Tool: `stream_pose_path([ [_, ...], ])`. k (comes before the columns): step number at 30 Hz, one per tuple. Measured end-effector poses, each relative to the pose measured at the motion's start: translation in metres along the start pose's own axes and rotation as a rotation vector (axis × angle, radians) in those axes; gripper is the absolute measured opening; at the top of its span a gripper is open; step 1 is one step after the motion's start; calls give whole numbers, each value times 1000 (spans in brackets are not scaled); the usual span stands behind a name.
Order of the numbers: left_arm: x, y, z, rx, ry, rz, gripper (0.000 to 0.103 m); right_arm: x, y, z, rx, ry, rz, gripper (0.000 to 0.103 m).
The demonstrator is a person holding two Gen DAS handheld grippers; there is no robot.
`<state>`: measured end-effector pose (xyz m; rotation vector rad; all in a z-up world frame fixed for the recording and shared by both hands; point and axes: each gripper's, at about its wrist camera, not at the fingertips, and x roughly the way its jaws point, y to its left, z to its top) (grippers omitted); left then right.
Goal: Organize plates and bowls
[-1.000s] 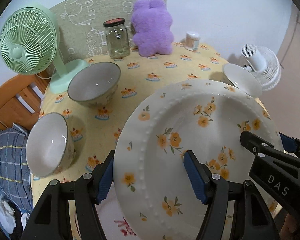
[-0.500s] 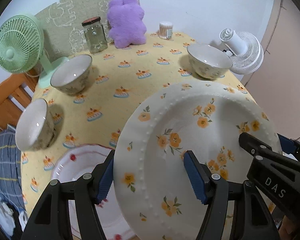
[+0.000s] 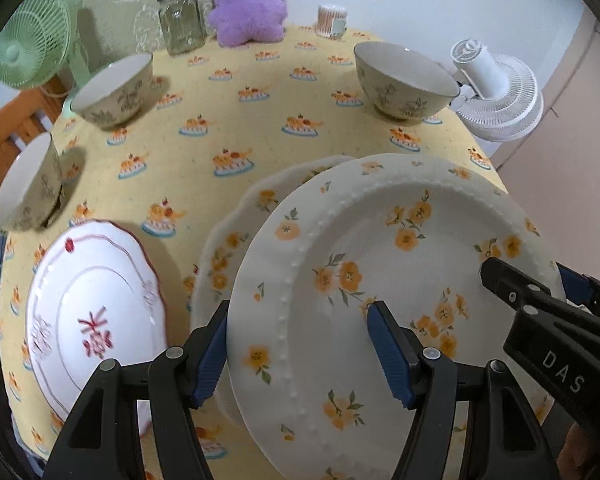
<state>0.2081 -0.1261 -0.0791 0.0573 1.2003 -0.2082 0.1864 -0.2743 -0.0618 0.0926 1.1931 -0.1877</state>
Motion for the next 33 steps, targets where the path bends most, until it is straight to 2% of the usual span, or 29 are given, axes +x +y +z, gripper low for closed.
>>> stream_pose_path([
  [12,22,-2,1,-102,27,57,69,26,-1,13,-95,32,58,64],
  [17,24,-2,2,-127,36,103,70,34,2,14,-119,53,79,63],
  [25,24,-6,3,-140,24,166,72,39,2,14,-137,61,87,61],
  [28,26,-11,2,-126,27,206,72,37,2,13,-143,55,85,59],
  [33,25,-13,2,-98,29,223,72,29,4,9,-147,34,62,59],
])
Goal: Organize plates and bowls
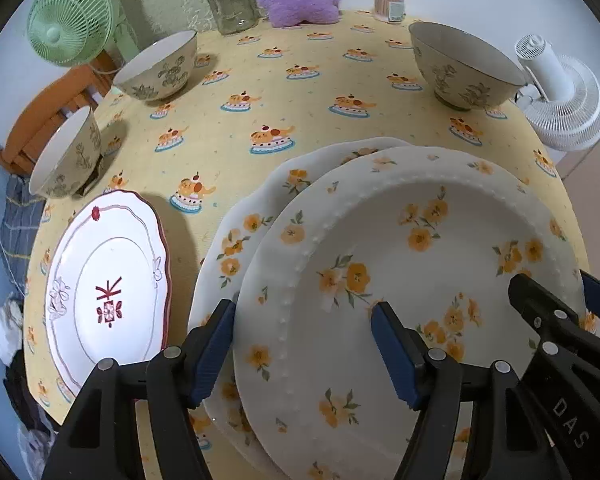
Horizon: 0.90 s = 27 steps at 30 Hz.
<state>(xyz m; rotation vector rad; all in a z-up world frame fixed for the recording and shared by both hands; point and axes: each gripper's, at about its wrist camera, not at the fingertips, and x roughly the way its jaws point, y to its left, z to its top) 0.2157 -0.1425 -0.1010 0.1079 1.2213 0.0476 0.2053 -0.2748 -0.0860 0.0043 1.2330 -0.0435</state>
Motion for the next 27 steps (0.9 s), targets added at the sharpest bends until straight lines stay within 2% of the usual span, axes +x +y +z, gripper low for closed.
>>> stream_pose_path([
  [5,-11,4,-3,-4,-10,-38,77,-11,-4,-7,-12,11,-18,55],
  [7,-15,4,-4,-2,-12,-61,77,-13,-2,-11,-42,17,-39,39],
  [16,-22,3,-9,5,-9,-112,78,-9,4,-8,-51,26,-53,39],
  [27,-20,15,-4,-33,-18,-81,78,3,19,6,-82,33,-46,39],
])
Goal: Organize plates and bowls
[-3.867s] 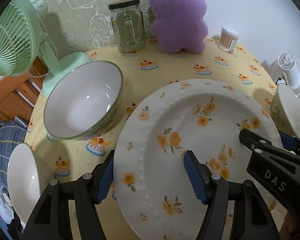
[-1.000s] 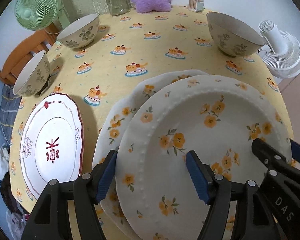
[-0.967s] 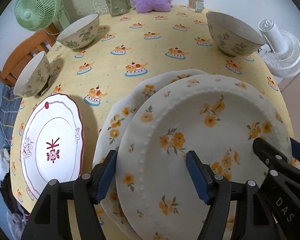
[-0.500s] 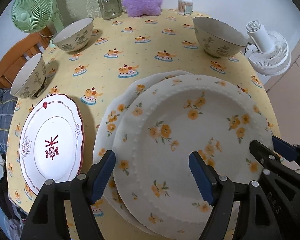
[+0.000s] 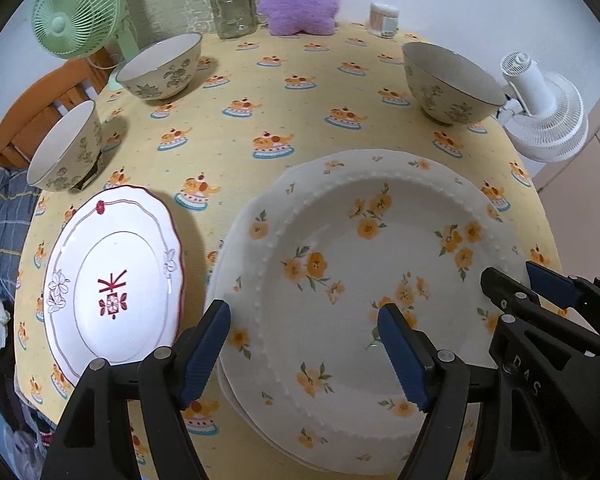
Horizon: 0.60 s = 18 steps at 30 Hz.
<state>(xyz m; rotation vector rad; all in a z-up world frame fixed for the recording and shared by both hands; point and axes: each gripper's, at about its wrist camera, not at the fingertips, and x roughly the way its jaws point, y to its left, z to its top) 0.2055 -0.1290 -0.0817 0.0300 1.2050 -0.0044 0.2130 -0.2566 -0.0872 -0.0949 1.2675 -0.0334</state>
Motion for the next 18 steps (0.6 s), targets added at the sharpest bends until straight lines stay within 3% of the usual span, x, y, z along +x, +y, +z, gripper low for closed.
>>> stream_pose_path([
  [14,-1,0,-3,-17,17,-8,79,1,-7,-5,21,-4,45,39],
  [18,-4,3,-10,-36,43,-15,82,0,-11,-9,38,-5,67,50],
])
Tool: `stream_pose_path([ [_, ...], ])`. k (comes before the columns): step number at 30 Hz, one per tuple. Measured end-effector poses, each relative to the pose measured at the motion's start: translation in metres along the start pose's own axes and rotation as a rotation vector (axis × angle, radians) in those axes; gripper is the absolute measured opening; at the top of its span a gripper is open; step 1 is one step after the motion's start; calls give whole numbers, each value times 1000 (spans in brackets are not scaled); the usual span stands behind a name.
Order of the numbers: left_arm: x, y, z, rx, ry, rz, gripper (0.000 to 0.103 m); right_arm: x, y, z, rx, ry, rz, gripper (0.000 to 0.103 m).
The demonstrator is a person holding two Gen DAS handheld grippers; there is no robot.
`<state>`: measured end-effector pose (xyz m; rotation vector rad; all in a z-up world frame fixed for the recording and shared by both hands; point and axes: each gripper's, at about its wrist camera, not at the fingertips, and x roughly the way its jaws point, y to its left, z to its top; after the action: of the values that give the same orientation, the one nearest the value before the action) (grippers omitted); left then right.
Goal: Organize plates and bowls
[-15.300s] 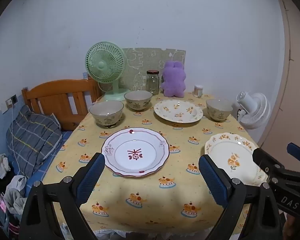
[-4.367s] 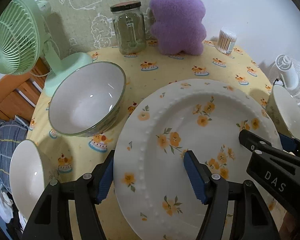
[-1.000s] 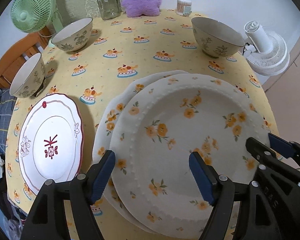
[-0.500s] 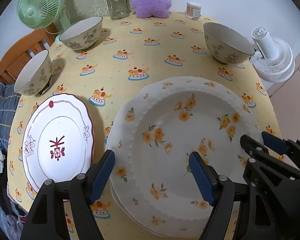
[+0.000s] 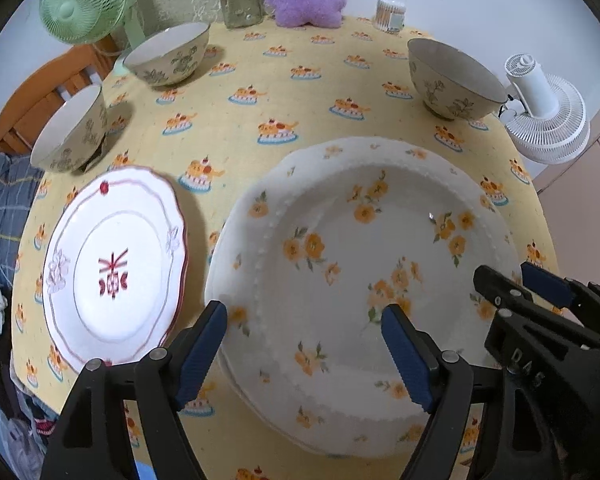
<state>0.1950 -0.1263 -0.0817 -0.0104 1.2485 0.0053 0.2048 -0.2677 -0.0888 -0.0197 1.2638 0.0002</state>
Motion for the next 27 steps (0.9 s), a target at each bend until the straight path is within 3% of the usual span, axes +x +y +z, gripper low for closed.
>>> stream_pose_path([
  [10,-21,12,-3,22,-21,-28,90,-33,4,-5,41,-83,30,74],
  [20,-46,41,3,81,-69,-62,90,-63,34,-8,104,-116,35,75],
  [27,-59,71,7,104,-110,-36,90,-81,71,-5,99,-139,1,75],
])
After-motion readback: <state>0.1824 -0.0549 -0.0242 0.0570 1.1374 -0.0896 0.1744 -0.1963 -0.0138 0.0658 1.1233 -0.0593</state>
